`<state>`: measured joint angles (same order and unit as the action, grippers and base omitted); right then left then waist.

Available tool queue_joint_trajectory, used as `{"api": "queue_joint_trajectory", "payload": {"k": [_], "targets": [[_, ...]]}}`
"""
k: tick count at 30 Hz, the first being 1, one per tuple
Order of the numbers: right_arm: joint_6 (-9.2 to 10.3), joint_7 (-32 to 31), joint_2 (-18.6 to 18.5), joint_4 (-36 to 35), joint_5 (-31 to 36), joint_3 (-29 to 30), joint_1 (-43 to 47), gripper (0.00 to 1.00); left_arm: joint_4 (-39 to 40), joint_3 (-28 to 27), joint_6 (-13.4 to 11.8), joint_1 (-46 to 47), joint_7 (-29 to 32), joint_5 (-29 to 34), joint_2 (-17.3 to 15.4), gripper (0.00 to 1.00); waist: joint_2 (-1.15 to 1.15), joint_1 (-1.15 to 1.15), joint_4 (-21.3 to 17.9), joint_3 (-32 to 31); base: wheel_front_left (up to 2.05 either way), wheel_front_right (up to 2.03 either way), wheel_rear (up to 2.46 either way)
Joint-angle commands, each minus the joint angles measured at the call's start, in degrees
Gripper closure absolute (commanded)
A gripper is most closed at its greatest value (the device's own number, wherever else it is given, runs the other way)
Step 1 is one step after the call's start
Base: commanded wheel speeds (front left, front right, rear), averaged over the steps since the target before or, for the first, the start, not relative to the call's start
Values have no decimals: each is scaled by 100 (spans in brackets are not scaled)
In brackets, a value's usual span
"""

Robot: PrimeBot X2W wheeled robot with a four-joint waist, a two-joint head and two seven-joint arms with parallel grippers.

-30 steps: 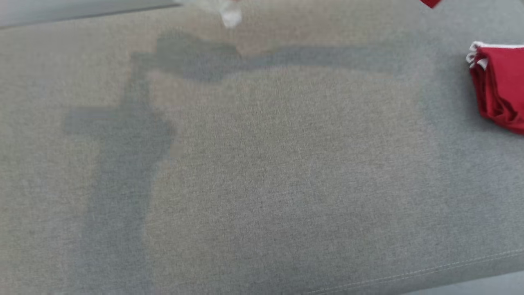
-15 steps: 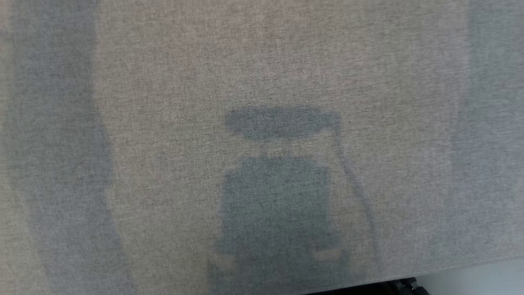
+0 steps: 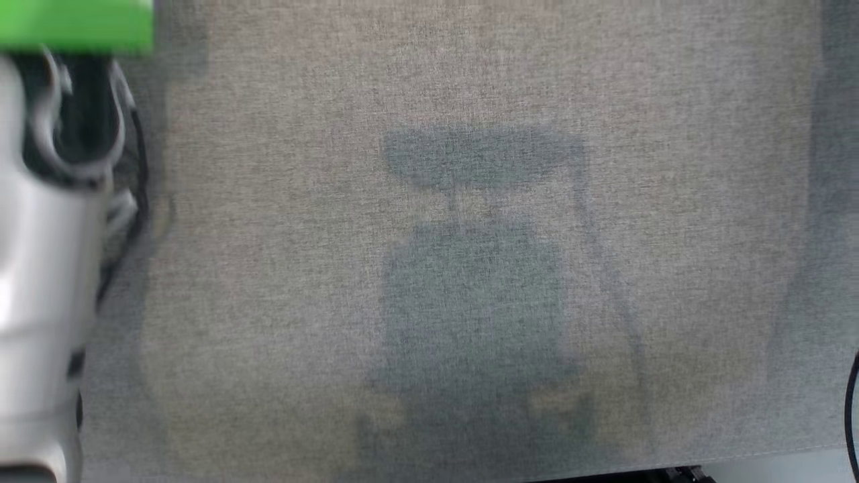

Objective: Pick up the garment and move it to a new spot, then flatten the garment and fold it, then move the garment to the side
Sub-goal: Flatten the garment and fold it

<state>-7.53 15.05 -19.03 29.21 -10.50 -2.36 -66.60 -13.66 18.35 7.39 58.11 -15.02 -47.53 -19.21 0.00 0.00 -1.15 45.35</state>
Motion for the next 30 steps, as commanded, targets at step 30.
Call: {"api": "queue_joint_trajectory", "payload": {"k": [30], "targets": [[11,17,-337,85,-1208,62,5017,100,1002,509,14,-5651,-15,-1560,-218,100,0,0,-26,-3298,0,0,0]]}}
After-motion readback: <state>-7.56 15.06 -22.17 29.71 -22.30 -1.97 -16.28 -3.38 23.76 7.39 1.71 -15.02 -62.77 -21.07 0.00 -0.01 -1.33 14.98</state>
